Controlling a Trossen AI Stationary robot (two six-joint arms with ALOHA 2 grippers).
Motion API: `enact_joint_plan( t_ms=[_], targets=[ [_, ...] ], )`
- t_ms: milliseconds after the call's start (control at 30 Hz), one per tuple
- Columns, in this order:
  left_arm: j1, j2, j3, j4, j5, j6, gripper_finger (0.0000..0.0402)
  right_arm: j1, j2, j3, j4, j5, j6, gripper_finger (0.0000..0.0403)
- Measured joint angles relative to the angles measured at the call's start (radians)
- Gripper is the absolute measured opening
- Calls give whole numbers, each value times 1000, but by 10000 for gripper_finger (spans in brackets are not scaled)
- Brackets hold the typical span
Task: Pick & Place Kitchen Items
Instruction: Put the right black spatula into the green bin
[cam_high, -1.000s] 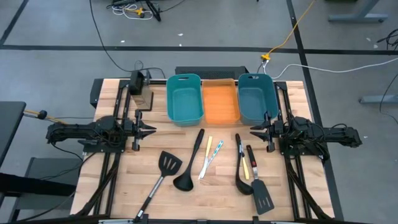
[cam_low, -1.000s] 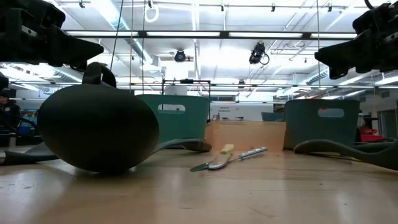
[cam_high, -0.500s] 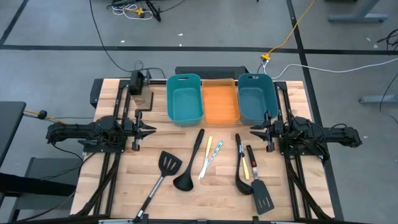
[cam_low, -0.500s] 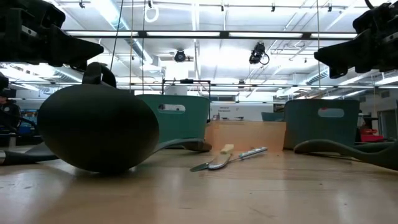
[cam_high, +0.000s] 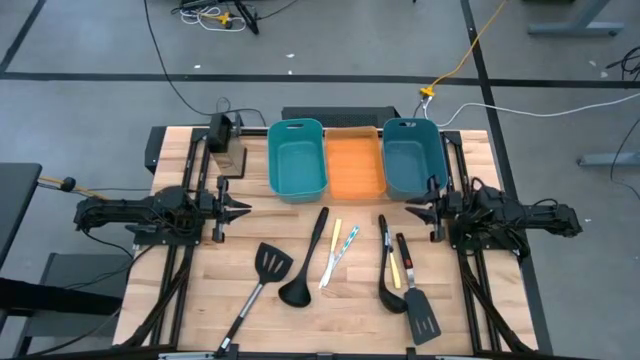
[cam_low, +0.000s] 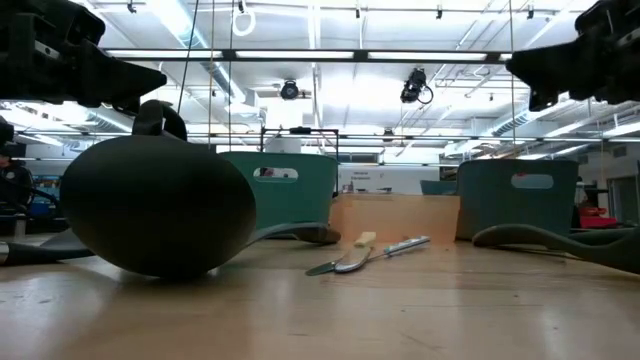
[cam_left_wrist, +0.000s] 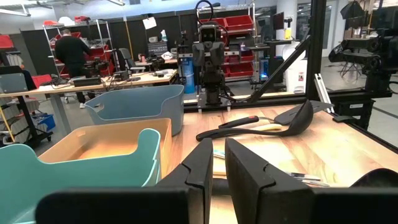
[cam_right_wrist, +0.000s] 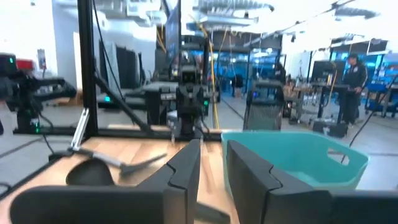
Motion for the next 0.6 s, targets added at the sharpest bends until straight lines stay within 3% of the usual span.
enact_joint_plan(
  t_ms=[600],
  targets=[
    [0,0,0,0,0,0,49,0,0,0,97,8,72,87]
  ],
)
